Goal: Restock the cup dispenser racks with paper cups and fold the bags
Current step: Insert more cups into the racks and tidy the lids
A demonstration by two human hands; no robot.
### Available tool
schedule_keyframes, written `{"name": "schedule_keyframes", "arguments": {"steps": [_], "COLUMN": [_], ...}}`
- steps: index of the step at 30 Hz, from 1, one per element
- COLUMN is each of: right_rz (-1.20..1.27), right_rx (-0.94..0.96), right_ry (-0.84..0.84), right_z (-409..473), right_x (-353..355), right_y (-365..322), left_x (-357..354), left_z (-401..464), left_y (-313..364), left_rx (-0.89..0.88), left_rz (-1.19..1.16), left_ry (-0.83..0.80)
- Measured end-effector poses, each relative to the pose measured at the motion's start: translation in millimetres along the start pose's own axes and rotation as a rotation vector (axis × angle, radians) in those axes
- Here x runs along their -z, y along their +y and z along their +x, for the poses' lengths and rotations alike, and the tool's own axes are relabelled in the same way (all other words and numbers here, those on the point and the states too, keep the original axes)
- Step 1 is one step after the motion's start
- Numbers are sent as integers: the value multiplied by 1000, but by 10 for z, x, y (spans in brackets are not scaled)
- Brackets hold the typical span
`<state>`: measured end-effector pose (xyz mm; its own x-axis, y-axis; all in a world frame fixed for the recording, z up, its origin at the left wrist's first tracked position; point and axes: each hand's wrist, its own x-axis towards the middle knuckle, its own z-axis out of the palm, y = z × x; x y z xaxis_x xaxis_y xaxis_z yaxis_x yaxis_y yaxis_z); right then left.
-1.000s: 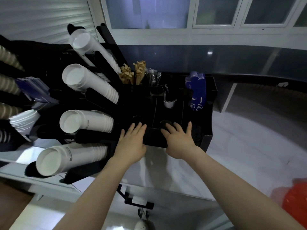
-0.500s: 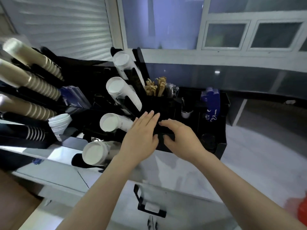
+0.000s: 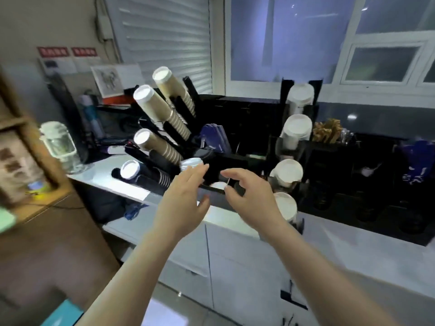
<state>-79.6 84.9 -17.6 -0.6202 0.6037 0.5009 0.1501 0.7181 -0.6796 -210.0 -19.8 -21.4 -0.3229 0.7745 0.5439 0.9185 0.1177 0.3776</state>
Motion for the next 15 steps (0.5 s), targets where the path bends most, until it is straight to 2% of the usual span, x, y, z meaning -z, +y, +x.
{"name": "schedule_keyframes", "arguments": {"steps": [7, 15], "right_rz": [-25, 14], "right_rx": [-16, -198], "right_ry": [-96, -66], "right_z": [216, 463], "right_x": [-686, -1180], "right_y": [-228, 212], "left_x": [320, 100], "left_z": [-221, -82], "left_y": [-762, -1310], "left_rx": [124, 183], "left_rz": [-15, -26], "left_ry": [17, -80]}}
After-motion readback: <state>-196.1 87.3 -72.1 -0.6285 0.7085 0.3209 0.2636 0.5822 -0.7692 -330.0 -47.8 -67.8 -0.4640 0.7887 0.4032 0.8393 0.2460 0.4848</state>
